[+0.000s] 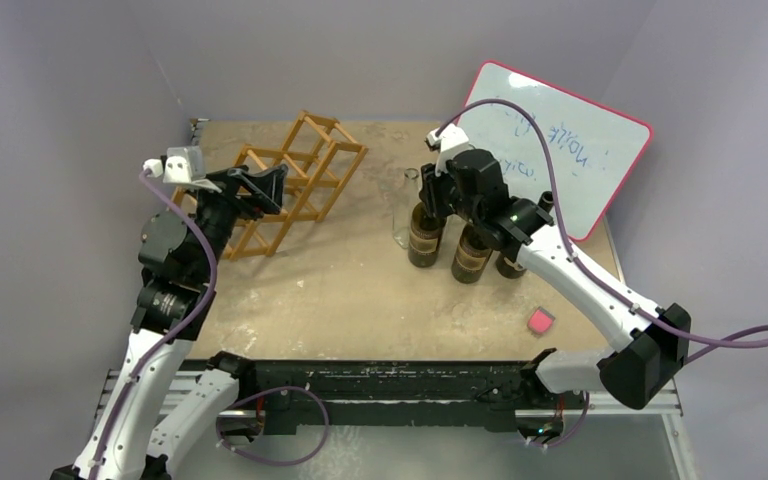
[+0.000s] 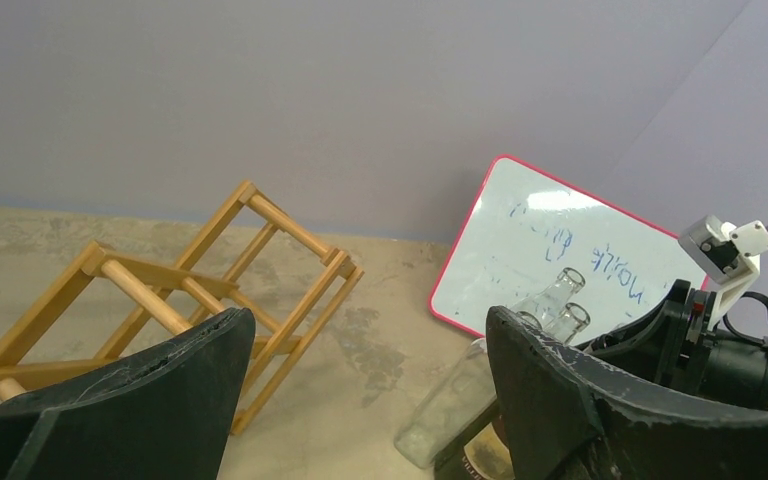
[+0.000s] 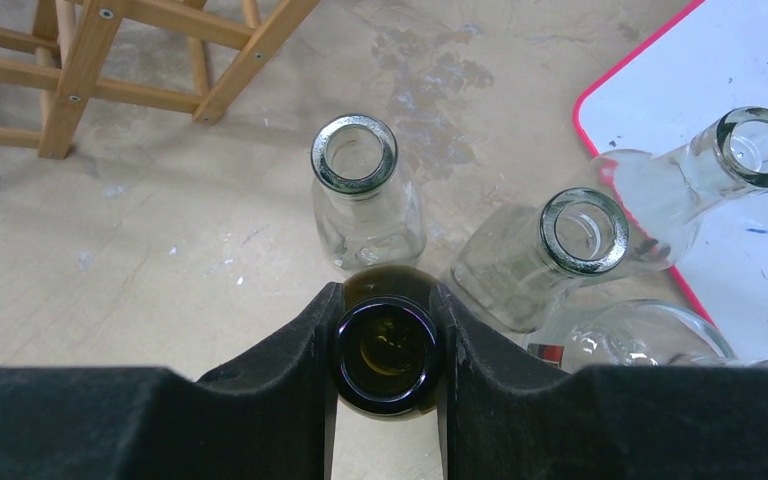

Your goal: Put the wine bottle on the wine rack

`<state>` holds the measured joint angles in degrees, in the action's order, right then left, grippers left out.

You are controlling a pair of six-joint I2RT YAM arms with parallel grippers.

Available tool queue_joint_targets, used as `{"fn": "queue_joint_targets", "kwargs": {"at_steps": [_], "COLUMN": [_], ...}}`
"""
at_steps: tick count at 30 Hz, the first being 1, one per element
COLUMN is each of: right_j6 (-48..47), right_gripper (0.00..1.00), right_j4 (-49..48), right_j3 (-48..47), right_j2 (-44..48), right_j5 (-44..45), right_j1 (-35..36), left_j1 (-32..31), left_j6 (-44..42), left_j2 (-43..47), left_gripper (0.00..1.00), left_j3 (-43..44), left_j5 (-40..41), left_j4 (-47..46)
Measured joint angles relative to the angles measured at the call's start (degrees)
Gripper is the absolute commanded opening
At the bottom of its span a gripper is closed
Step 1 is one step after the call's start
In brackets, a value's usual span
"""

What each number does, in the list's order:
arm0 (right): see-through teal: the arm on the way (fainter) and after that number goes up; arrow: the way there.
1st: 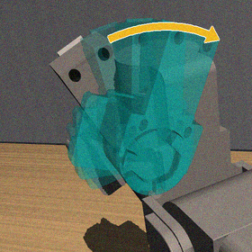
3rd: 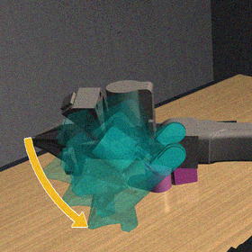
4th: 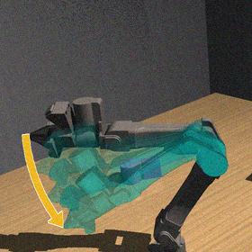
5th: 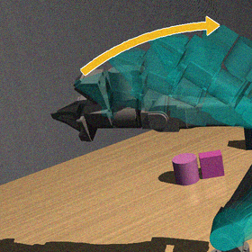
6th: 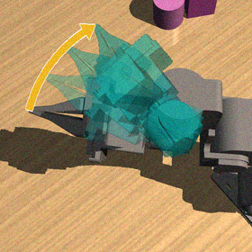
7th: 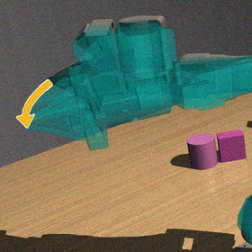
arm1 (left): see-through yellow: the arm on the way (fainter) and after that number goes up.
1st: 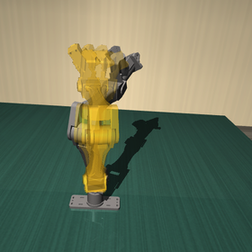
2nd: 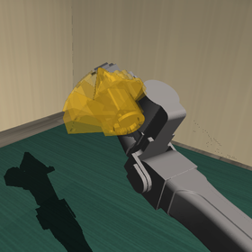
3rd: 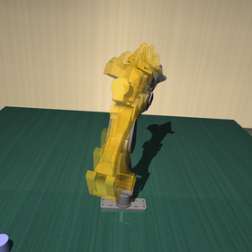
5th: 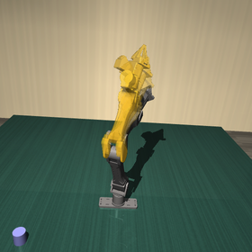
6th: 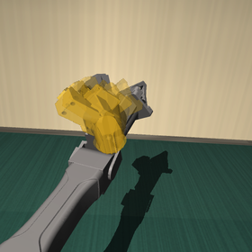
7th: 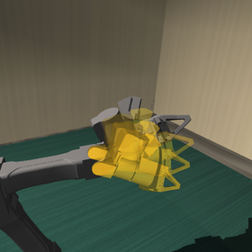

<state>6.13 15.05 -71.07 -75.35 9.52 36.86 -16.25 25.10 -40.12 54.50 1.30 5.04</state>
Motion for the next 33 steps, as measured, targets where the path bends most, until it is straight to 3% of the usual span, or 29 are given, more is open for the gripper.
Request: {"fn": "queue_joint_targets", "kwargs": {"at_steps": [7, 16, 25, 33], "right_j6": [-0.68, 0.66, 4.74, 8.15], "right_gripper": [0.00, 0.00, 0.00, 0.00], "right_j4": [0.22, 0.50, 0.57, 0.61], "right_j3": [0.07, 0.07, -0.20, -1.40], "right_j2": [0.85, 4.50, 6.86, 6.84], "right_j5": [-3.21, -11.91, -16.59, -19.89], "right_j1": [0.00, 0.17, 0.22, 0.22], "left_j1": [-0.44, -5.40, -10.91, -16.87], "left_j6": [0.85, 4.92, 4.55, -5.70], "left_j2": [-1.33, -11.61, -19.23, -23.71], "left_gripper": [0.84, 0.85, 0.86, 0.90], "left_j3": [-0.79, -4.15, -12.11, -12.66], "left_j5": [-2.51, -23.21, -26.84, -28.92], "left_j4": [-1.88, -11.87, -13.88, -11.02]}}
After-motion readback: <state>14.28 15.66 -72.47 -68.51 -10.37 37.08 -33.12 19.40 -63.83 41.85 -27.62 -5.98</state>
